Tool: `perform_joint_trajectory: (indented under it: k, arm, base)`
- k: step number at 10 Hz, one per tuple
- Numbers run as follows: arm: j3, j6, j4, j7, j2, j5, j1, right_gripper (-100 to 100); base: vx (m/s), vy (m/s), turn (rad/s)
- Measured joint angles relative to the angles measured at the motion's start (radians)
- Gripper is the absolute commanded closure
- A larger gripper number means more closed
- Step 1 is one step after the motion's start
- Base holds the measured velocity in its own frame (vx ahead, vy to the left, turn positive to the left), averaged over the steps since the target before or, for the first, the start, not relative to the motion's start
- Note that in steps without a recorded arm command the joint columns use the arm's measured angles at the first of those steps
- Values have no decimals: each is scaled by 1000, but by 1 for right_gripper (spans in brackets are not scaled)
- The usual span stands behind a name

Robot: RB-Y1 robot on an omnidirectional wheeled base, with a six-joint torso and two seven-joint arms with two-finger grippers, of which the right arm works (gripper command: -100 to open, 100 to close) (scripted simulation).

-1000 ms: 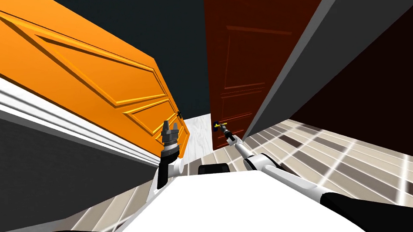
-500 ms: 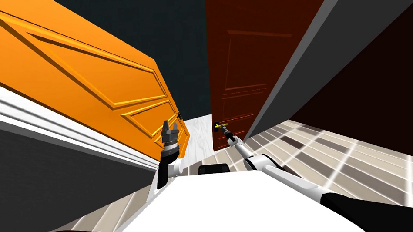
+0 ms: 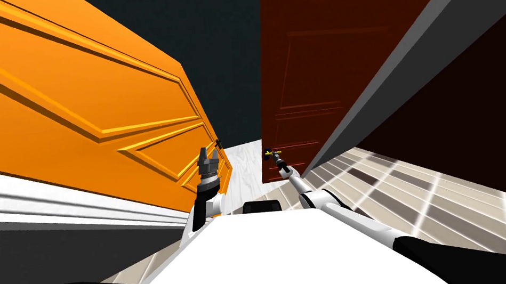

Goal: Push the door open

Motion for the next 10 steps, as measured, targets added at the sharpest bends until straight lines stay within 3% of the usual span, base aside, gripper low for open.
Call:
perform_joint_trajectory:
  k: [2, 3, 4, 5, 7, 9, 10]
  arm:
    - [-31, -19, 30, 19, -11, -14, -11, 100]
    - [-41, 2, 4, 24, -12, -19, 3, 100]
    - [-60, 3, 22, 37, -12, -26, -2, 100]
    - [-79, -15, 51, 50, -18, -35, -12, 100]
    - [-92, 11, -12, 55, -24, -42, 18, 100]
    - [-118, 18, 9, 74, -26, -53, 10, 100]
    - [-140, 2, 47, 89, -29, -61, -5, 100]
  base:
    - [193, 171, -108]
    - [252, 167, -87]
    - [191, 141, -55]
    - [91, 80, -45]
    - [127, 132, -78]
    - [145, 131, -76]
    - [132, 96, -47]
